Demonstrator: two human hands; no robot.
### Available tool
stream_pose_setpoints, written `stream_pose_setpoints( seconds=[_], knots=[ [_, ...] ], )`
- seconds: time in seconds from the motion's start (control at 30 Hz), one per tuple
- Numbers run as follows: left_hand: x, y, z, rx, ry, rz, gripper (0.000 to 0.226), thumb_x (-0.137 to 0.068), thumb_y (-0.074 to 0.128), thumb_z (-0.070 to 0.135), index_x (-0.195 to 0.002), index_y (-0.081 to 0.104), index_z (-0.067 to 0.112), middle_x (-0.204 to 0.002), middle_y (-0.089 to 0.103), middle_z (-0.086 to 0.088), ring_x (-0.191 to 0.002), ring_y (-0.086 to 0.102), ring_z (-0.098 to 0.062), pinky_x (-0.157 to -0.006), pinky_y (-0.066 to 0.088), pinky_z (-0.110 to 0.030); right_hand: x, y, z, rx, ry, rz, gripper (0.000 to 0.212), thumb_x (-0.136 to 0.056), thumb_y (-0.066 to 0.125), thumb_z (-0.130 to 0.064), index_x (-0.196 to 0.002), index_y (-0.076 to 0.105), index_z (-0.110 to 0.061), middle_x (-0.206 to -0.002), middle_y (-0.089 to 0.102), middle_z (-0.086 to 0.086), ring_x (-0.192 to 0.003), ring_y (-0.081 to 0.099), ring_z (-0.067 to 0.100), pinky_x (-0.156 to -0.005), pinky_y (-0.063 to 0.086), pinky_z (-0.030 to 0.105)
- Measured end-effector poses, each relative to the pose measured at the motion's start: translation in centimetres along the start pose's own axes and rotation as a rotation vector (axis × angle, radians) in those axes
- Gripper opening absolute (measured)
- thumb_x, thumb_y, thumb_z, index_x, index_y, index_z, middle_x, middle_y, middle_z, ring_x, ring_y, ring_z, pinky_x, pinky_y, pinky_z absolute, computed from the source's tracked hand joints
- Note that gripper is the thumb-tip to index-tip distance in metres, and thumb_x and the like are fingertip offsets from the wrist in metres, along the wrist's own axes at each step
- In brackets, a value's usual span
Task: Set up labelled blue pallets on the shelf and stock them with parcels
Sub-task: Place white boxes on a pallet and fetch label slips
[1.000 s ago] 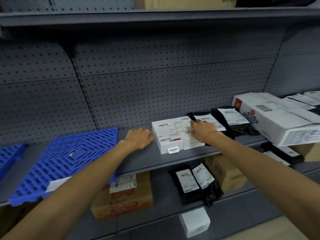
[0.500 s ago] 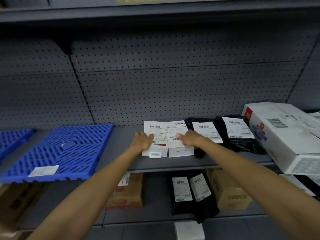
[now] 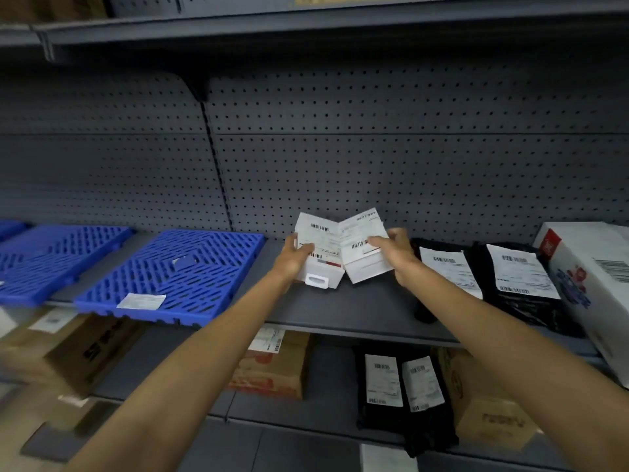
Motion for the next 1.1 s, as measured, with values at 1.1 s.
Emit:
stream_pose_setpoints(
  seconds=[1.1],
  knots=[
    [34.1, -73.8, -12.6, -0.048, 0.099, 1.064, 0.057, -0.079, 0.060, 0.044, -0.131, 0.044, 0.028, -0.118, 0.065, 0.000, -0.104, 0.066, -0.021, -0.096, 0.051, -0.049, 29.5, 74.2, -13.5, -0.097, -0.143, -0.860, 0.035, -0.087, 0.066, -0.022, -0.116, 0.046, -0.024, -0.116, 0.063, 0.010, -0.082, 0.059, 0.021, -0.055, 0.039, 0.026]
  ],
)
Point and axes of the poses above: each hand's wrist, its own x-axis away from the middle knuckle, its own y-axis out of the palm, z = x × y, the point moved 5 cm from there along -x, towards the middle knuckle
